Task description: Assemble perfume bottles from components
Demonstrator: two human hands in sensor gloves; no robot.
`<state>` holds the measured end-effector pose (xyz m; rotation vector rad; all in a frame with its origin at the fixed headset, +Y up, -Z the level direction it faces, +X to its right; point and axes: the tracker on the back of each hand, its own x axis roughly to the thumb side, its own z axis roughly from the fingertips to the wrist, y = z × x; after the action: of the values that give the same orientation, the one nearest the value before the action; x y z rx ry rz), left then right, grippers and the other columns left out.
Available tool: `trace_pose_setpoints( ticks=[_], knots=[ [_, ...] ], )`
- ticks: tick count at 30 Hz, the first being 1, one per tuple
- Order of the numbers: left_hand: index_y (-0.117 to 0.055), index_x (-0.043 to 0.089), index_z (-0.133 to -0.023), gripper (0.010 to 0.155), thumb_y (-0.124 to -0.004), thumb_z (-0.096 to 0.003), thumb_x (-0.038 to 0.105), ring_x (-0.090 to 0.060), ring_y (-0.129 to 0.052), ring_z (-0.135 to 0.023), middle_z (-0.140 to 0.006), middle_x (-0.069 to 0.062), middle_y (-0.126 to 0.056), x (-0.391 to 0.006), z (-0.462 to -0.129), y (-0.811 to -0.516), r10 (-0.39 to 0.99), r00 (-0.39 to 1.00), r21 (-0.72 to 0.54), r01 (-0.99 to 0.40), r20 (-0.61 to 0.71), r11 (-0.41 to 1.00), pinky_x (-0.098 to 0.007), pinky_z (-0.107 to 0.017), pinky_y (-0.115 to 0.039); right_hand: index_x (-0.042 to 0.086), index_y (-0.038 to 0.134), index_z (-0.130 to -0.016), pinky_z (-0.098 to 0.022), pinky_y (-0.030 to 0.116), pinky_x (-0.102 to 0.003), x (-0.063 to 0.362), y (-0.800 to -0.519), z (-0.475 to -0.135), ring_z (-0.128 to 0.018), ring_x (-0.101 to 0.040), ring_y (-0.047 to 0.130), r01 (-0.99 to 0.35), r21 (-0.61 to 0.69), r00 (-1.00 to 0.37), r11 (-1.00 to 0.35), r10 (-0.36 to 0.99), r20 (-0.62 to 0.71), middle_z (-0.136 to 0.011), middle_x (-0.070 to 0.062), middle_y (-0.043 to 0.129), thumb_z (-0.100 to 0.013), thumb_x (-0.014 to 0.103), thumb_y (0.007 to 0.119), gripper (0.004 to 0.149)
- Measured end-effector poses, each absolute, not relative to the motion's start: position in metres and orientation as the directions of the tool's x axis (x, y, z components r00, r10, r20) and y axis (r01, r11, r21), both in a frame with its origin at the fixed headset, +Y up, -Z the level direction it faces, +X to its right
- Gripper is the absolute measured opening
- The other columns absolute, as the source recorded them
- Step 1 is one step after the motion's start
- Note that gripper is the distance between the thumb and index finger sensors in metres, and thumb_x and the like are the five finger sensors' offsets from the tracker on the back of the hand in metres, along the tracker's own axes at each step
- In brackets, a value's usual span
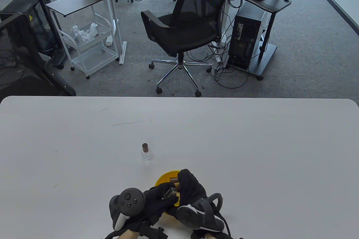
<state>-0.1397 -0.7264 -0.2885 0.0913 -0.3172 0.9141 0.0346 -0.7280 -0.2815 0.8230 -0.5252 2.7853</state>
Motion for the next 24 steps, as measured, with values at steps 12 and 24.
trace_pose_setpoints(
  ticks=[12,24],
  knots=[
    [-0.082,0.018,-0.094,0.054,-0.087,-0.0452,0.042,-0.027,-0.101,-0.061,-0.082,-0.008,-0.095,-0.131,-0.293,-0.733,0.762,0.569,-0.126,-0.77,0.309,0.626,-0.036,-0.045,-0.087,-0.011,0.003,-0.103,-0.063,0.061,-0.063,0.052,-0.726,-0.288,-0.093,-0.06,0.055,-0.263,-0.078,-0.797,-0.962,0.171,0.579,-0.109,-0.04,0.03,-0.053,0.059,0.075,0.112],
    [-0.065,0.024,-0.106,0.061,-0.083,-0.0489,0.035,-0.031,-0.094,-0.072,-0.092,-0.008,-0.085,-0.144,-0.296,-0.73,0.759,0.581,-0.126,-0.764,0.294,0.633,-0.041,-0.052,-0.083,-0.008,0.006,-0.105,-0.064,0.059,-0.065,0.084,-0.72,-0.295,-0.095,-0.059,0.052,-0.373,-0.04,-0.796,-0.927,0.298,0.527,-0.11,-0.037,0.029,-0.059,0.052,0.07,0.099]
  ],
)
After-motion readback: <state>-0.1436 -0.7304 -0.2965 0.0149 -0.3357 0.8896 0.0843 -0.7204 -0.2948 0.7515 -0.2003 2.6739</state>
